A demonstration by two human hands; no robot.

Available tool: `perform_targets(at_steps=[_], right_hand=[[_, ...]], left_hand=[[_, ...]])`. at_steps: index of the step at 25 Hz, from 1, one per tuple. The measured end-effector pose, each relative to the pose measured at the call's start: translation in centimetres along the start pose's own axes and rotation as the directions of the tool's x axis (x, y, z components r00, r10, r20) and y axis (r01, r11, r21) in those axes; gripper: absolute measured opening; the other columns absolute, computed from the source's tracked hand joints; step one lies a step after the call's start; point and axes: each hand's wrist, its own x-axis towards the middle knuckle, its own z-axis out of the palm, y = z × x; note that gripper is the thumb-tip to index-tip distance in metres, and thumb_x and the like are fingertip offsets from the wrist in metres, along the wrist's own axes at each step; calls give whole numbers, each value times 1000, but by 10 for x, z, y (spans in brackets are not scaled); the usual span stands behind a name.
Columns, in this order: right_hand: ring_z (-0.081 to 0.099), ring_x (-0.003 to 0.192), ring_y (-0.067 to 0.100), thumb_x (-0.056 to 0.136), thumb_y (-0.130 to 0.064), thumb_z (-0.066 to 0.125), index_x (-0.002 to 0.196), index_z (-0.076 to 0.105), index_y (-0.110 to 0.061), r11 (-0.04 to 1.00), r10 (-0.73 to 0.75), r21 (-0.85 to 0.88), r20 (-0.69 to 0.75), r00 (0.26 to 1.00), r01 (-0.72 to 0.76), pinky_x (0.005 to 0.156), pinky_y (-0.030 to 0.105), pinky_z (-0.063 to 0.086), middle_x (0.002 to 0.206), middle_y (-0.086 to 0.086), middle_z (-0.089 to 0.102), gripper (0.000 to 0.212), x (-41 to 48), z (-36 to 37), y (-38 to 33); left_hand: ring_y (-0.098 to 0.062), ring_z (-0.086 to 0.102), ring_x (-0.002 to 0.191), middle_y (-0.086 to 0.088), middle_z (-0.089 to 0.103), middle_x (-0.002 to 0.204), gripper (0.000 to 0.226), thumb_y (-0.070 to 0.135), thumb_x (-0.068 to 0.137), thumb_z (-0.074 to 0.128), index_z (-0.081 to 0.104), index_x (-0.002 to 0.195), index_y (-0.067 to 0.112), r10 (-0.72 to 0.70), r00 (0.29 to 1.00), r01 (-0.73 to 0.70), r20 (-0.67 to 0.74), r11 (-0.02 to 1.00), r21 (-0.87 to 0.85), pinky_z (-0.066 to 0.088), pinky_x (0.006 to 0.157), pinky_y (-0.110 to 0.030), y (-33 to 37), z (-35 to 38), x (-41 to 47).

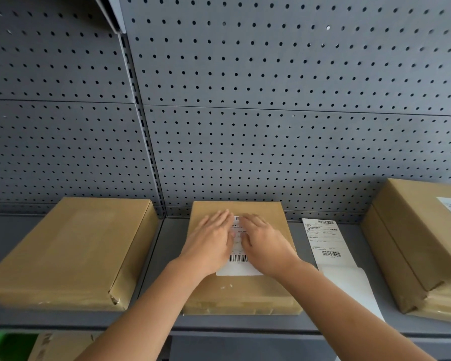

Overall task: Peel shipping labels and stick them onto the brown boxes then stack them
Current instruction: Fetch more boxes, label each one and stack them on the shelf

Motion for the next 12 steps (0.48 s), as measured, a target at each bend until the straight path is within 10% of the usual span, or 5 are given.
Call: perform_targets(at_steps=[5, 12], right_hand=[[19, 152, 17, 88, -47, -2, 155, 29, -17, 992, -2, -121, 102, 995, 14, 123, 38, 13, 164, 1, 27, 80, 2, 12, -4], [13, 153, 10, 106, -39, 21, 157, 25, -19, 984, 149, -110, 95, 984, -138, 123, 33, 7, 167, -4, 18, 54, -1, 4, 10]], left_hand=[[-11, 0, 158, -1, 1, 173, 59, 36, 111, 20, 7, 164, 15, -22, 997, 20, 79, 999, 28, 5, 129, -35, -8, 12, 3], [-8, -2, 158, 3, -2, 172, 61, 42, 110, 18, 2, 164, 18, -118, 990, 117, 72, 993, 26, 4, 129, -33, -29, 6, -2]])
